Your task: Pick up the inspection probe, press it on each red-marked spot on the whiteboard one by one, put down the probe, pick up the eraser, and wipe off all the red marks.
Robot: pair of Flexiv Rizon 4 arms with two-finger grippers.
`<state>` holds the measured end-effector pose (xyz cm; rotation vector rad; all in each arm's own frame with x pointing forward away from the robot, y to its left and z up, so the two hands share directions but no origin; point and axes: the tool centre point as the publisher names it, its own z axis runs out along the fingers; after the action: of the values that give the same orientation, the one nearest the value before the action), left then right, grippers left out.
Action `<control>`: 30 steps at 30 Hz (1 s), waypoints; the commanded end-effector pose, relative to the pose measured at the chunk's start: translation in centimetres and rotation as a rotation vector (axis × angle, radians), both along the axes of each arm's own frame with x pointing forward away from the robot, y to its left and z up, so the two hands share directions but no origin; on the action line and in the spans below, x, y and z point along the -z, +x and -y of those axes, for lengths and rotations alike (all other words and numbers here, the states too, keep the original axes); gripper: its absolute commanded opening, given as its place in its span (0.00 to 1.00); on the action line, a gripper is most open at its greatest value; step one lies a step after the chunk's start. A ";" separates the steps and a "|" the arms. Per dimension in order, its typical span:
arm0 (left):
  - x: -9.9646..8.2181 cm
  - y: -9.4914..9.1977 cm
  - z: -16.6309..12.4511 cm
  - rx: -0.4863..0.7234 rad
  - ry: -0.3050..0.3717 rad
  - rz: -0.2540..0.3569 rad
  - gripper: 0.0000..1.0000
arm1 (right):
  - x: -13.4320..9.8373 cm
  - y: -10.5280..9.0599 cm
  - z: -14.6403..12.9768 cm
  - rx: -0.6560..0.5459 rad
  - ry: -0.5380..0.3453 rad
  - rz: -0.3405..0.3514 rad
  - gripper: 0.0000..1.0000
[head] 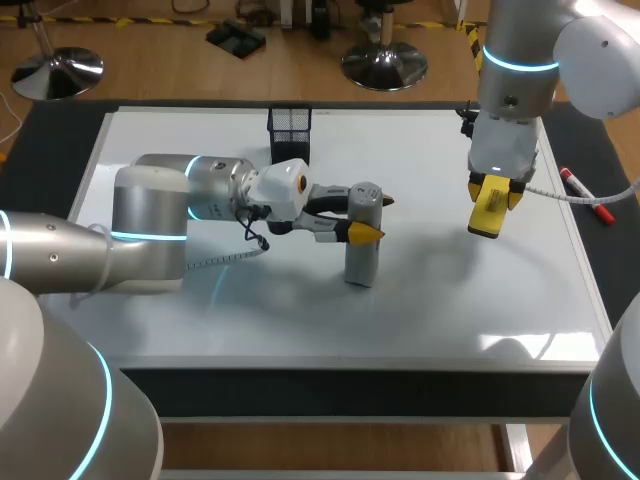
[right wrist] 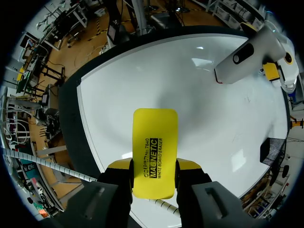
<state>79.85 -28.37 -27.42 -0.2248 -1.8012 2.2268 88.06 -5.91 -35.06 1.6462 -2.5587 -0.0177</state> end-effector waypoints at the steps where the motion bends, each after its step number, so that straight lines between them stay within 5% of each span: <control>1: 0.2 0.1 -0.1 0.003 -0.001 -0.001 0.00 | 0.0 0.0 0.1 -0.002 -0.003 0.002 0.00; 18: -0.7 1.2 -1.1 0.009 0.001 0.033 0.00 | 0.0 0.0 0.1 -0.002 -0.003 0.002 0.00; 30: -2.8 5.9 -5.9 -0.025 0.006 0.080 0.00 | 0.0 0.0 0.1 -0.002 -0.003 0.002 0.00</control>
<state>85.17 -23.89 -25.18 -0.2803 -1.8469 2.2751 88.06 -5.91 -35.07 1.6464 -2.5588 -0.0175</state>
